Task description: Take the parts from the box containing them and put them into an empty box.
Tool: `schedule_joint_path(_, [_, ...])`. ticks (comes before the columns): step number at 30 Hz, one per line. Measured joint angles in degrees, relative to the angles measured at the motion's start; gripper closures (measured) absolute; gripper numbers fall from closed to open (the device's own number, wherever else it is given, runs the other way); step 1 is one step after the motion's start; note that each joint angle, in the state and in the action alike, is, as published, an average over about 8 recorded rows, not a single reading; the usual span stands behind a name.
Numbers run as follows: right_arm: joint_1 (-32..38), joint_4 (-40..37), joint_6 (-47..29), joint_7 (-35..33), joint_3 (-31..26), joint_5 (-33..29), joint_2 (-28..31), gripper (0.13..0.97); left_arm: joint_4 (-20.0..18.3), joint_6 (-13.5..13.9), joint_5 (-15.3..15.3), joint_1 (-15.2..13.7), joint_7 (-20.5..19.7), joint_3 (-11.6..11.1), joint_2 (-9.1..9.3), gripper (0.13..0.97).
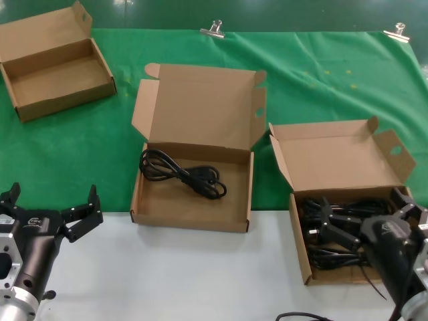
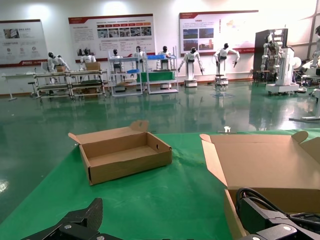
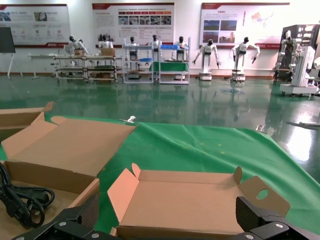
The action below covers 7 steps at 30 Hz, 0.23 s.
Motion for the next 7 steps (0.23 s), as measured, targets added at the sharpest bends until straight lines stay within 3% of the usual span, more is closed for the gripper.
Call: schedule_joint_path(7, [0.00, 0.00, 0.00, 0.00, 0.00, 0.00, 0.00, 0.129, 0.00, 0.00, 0.00, 0.00, 0.00, 0.00, 0.00, 0.132])
